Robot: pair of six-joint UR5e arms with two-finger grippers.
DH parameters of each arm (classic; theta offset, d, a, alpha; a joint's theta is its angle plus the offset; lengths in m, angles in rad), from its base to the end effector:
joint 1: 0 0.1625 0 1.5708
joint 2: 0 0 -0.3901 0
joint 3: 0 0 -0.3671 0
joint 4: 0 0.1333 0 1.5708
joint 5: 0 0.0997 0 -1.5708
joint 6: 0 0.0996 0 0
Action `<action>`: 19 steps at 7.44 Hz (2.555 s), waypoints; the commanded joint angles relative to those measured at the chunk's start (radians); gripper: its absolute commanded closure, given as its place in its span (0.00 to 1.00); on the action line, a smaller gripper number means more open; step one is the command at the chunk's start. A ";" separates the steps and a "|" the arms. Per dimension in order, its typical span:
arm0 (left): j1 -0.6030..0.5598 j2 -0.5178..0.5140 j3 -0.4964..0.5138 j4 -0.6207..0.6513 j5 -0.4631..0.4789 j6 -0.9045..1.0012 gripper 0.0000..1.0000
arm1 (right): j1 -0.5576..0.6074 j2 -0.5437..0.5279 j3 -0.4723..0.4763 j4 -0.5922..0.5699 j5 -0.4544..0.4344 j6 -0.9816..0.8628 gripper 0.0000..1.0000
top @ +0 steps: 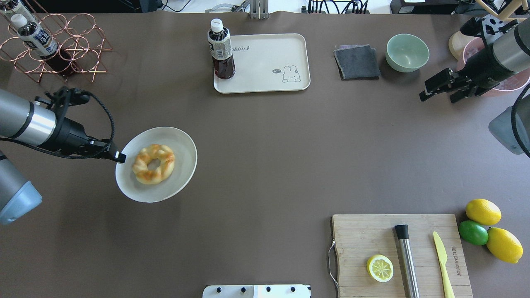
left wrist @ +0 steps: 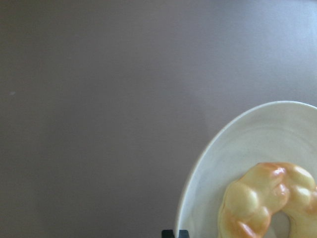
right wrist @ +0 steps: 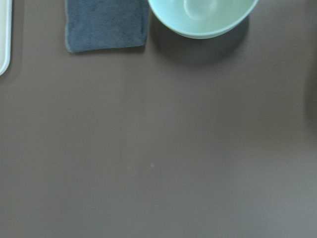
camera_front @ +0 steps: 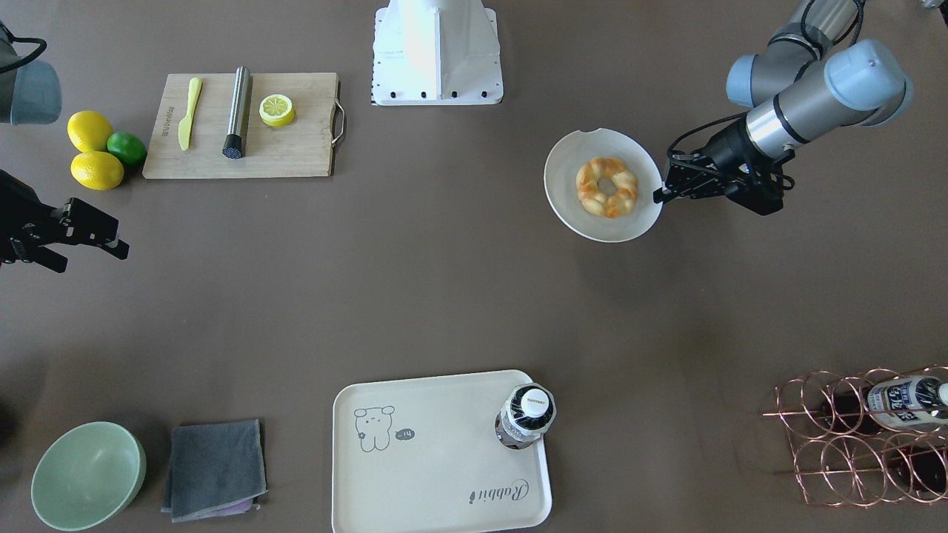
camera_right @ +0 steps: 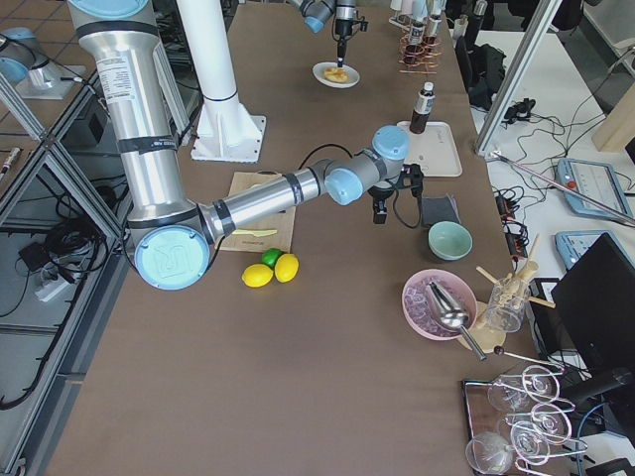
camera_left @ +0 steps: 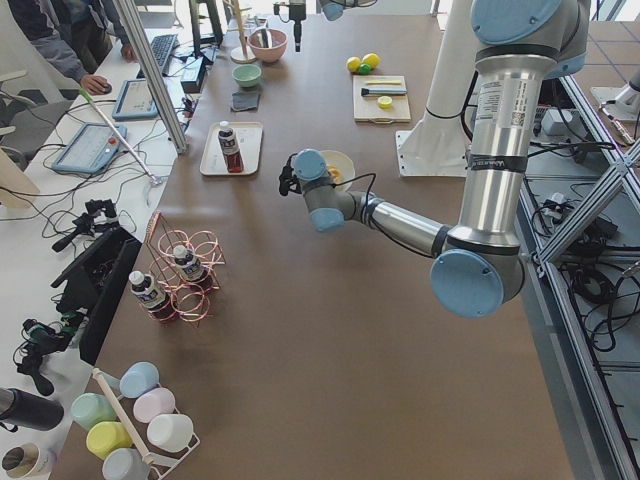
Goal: Place donut on tray
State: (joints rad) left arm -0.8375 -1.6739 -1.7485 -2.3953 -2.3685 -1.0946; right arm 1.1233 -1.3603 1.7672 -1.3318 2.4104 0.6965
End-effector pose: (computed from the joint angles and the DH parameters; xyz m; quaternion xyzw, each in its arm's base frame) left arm 0.2884 -0.4128 0.3909 0.0336 0.5849 0.0596 0.8082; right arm -0.1796 -0.5109 0.3918 0.0345 -0.4819 -0.0208 0.8753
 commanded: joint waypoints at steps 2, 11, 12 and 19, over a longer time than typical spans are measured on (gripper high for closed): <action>0.135 -0.258 -0.140 0.431 0.199 -0.042 1.00 | -0.098 0.110 0.049 -0.001 -0.011 0.211 0.00; 0.284 -0.510 -0.134 0.639 0.408 -0.235 1.00 | -0.344 0.185 0.152 -0.003 -0.082 0.489 0.02; 0.284 -0.535 -0.134 0.671 0.408 -0.235 1.00 | -0.361 0.188 0.152 -0.003 -0.089 0.492 0.05; 0.284 -0.564 -0.135 0.688 0.428 -0.275 1.00 | -0.379 0.188 0.173 -0.003 -0.085 0.502 0.86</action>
State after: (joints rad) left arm -0.5538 -2.2367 -1.8823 -1.7066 -1.9506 -1.3653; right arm 0.7442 -1.1726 1.9323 -1.3345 2.3205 1.1987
